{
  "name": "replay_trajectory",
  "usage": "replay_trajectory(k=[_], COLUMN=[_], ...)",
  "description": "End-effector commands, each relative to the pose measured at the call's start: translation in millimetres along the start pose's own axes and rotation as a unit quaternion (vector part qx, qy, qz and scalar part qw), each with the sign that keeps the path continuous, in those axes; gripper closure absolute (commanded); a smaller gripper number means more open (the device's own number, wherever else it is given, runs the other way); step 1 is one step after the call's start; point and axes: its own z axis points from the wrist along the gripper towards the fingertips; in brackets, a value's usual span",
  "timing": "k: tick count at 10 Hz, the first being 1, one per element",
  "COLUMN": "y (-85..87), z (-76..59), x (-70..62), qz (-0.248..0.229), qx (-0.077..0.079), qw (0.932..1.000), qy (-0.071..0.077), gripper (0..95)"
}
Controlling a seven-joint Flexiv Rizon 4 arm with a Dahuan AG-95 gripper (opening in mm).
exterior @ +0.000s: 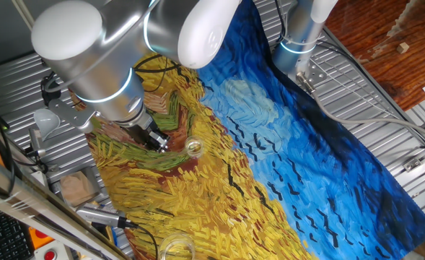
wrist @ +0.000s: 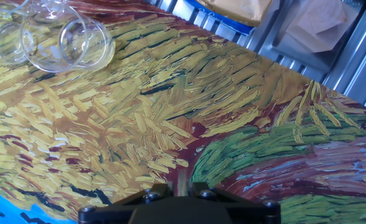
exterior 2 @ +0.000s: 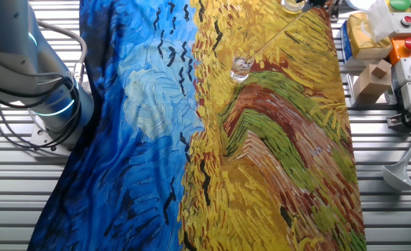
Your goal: Stir the beaker with a glass rod
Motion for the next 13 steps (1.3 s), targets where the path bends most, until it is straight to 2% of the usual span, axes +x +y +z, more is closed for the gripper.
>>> replay_trajectory(k=[1,7,10,13], y=[0.0,0.6,-3.3,-24.0], z=[0.1,1.9,4.5,5.2], x=[0.1,3.3,12.6,34.0], qz=[-0.002,-0.008,-0.025,-0.046], qx=[0.000,0.000,0.005,0.006], qw=[1.0000,1.0000,0.9997,0.9989], qy=[0.000,-0.003,-0.004,-0.003], gripper=[76.0,76.0,76.0,76.0])
